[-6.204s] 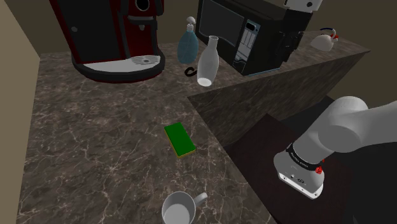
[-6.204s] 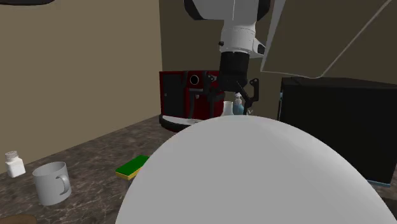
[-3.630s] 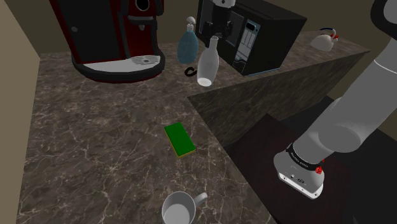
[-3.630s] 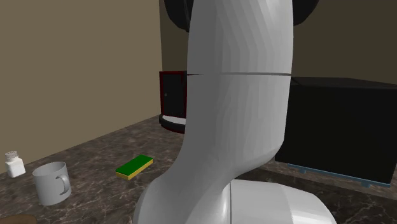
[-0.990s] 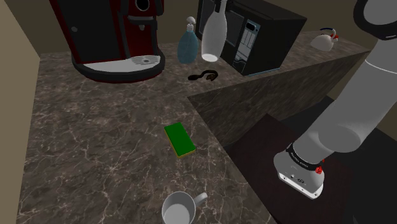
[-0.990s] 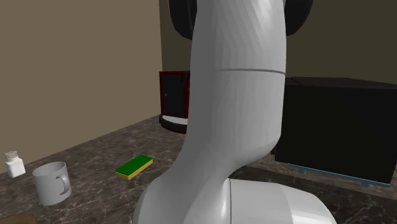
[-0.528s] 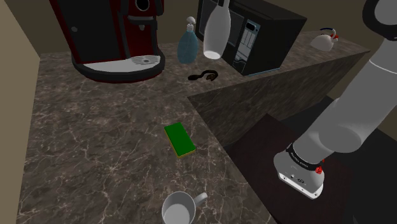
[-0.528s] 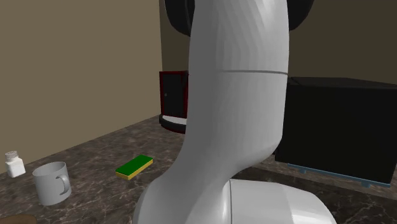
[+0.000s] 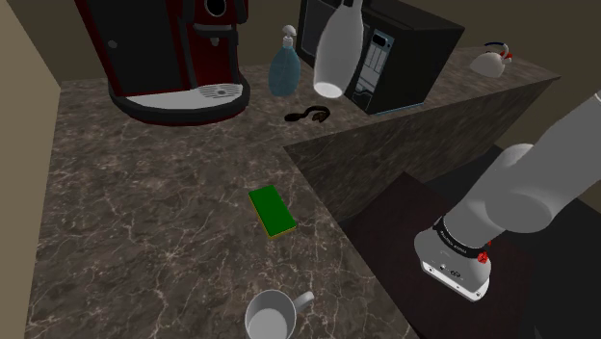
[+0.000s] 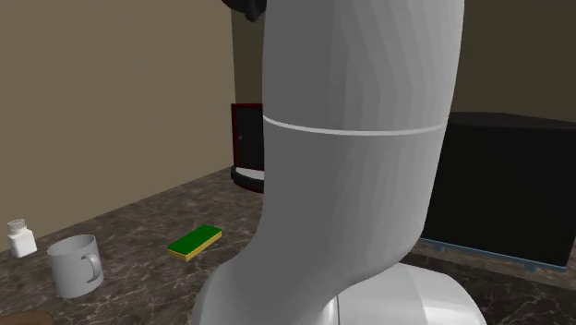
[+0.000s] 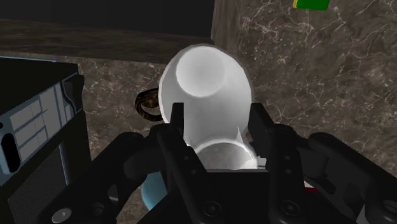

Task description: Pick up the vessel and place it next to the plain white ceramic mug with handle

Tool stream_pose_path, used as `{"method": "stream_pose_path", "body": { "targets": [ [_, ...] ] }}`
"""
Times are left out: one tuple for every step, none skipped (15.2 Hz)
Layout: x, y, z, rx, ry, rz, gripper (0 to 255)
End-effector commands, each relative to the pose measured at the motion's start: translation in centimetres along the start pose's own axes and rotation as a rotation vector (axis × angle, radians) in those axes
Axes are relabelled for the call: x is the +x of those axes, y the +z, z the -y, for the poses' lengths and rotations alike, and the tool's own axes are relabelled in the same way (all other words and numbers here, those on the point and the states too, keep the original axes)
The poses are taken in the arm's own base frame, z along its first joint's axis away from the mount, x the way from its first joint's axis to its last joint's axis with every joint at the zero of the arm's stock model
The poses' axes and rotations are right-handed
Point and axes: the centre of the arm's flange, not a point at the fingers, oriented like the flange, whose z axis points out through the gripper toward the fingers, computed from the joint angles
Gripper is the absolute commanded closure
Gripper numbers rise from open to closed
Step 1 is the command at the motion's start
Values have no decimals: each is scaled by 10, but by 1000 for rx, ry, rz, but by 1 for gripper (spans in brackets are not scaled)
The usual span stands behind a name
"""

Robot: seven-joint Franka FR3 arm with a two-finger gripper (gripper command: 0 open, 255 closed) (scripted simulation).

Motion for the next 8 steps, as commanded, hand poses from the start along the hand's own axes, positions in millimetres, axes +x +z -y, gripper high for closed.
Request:
{"method": "stream_pose_path", "body": {
  "targets": [
    [-22, -6, 10, 0, 2, -1, 255],
    [-34, -9, 16, 0, 2, -1, 255],
    [-45, -12, 21, 0, 2, -1, 255],
    [-57, -15, 27, 0, 2, -1, 255],
    [-68, -18, 32, 0, 2, -1, 255],
    [-80, -21, 38, 0, 2, -1, 255],
    [-91, -24, 43, 0, 2, -1, 255],
    [-103, -27, 49, 0, 2, -1, 255]
  ]
}}
